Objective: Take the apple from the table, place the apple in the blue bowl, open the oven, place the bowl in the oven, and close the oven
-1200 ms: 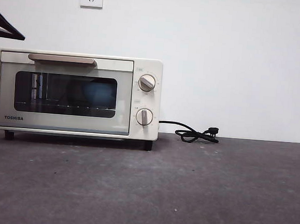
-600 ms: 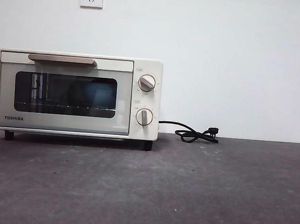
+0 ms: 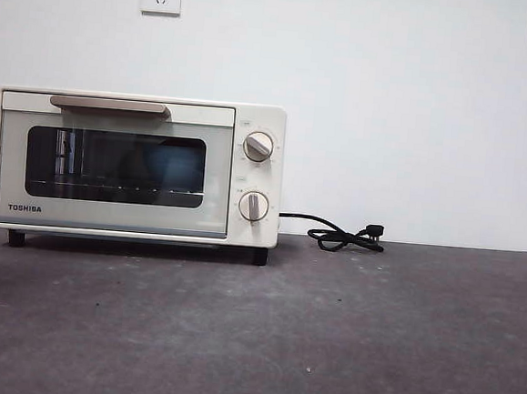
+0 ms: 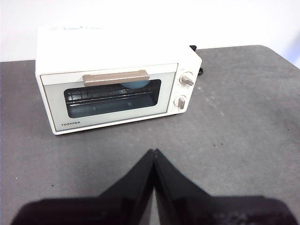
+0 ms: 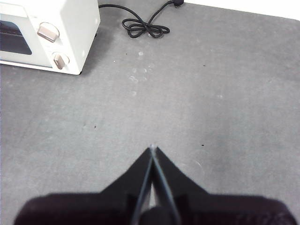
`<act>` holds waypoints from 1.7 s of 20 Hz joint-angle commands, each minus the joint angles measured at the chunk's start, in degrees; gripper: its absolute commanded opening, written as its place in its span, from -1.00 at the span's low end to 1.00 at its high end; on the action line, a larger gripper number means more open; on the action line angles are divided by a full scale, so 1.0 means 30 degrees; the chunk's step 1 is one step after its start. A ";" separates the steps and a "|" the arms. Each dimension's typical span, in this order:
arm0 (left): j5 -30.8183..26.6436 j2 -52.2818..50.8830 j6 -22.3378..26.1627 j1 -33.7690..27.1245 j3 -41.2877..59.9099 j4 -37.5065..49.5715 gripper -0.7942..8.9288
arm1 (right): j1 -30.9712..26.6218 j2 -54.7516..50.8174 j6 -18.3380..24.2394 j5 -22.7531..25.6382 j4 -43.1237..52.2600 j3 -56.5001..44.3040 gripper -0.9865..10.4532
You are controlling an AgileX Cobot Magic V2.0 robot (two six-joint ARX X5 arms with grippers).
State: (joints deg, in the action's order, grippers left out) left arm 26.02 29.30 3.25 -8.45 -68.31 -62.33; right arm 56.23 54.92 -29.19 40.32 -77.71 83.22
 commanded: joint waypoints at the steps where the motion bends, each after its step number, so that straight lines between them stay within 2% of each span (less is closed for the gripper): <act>1: -0.0131 0.0036 0.0131 0.0044 0.0102 0.0189 -0.84 | 0.0000 0.0015 -0.0211 0.0087 -0.0517 -0.0189 -0.83; 3: -0.0175 0.0663 0.1486 0.0044 0.0117 0.0889 -0.84 | 0.0007 0.0029 -0.0211 0.0087 -0.0517 -0.0189 -0.83; 4: -0.0160 0.0794 0.1603 0.0051 0.0226 0.1552 -0.84 | 0.0000 0.0029 -0.0211 0.0095 -0.0517 -0.0189 -0.83; 8: -0.0175 0.0721 0.1610 0.0029 0.2681 0.7847 -0.84 | 0.0000 0.0044 -0.0211 0.0087 -0.0517 -0.0189 -0.83; 14: -0.0204 -0.2681 0.0984 0.0051 1.2830 1.7617 -0.84 | 0.0000 0.0124 -0.0211 0.0087 -0.0517 -0.0189 -0.83; 17: -0.0670 -0.5180 0.0882 0.0051 1.7362 2.0655 -0.84 | 0.0000 0.0124 -0.0211 0.0087 -0.0517 -0.0189 -0.83; 22: -0.3614 -0.9231 -0.0510 0.0051 2.2097 2.0852 -0.84 | 0.0007 0.0124 -0.0211 0.0087 -0.0517 -0.0189 -0.83; 27: -0.3687 -0.9690 -0.0517 0.0095 2.2629 1.8848 -0.84 | 0.0000 0.0124 -0.0211 0.0087 -0.0517 -0.0182 -0.83; 34: -0.3672 -0.9690 -0.0517 0.0933 2.2629 1.8724 -0.84 | 0.0000 0.0131 -0.0211 0.0087 -0.0517 -0.0182 -0.83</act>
State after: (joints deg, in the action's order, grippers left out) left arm 15.14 0.36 1.89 -5.85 -1.02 -6.28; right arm 56.23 55.27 -29.19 40.34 -77.71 83.20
